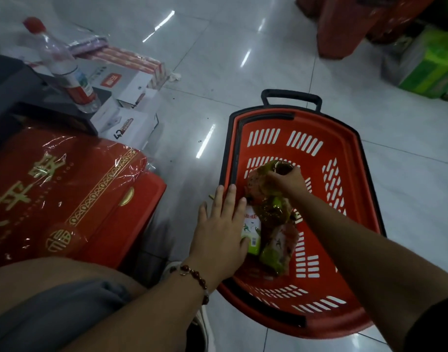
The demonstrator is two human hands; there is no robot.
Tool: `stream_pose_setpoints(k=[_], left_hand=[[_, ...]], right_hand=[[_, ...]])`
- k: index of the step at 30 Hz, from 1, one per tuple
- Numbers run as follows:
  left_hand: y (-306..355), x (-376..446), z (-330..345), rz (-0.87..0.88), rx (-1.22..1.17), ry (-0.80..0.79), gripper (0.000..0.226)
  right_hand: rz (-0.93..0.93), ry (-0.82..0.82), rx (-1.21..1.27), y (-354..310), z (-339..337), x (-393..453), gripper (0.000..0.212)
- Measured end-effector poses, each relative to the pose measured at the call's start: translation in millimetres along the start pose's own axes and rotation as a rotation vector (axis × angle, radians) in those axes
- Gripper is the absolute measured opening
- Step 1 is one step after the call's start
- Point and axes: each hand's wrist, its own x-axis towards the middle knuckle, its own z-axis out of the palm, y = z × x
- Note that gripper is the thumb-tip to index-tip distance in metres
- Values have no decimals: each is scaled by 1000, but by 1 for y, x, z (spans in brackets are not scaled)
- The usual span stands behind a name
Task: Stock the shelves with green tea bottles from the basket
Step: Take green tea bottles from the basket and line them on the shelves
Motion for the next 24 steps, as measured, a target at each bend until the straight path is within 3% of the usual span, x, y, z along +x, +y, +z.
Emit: stream_pose_setpoints(k=[2, 5, 6, 14, 19, 24], left_hand=[[1, -2, -5, 6, -20, -12, 81], [1, -4, -12, 12, -90, 0, 78], [1, -6, -14, 9, -131, 7, 77], [11, -29, -46, -96, -669, 157, 72], [13, -41, -67, -48, -1236, 77, 52], [11, -48, -71, -58, -1654, 141, 85]], right_hand=[[23, -26, 65, -3, -16, -12, 68], [48, -100, 184, -12, -37, -40, 20], [72, -117, 240, -16, -45, -51, 14], [195, -245, 763, -40, -75, -147, 32], [172, -404, 1025, -49, -67, -199, 44], [21, -574, 963, -45, -29, -232, 49]])
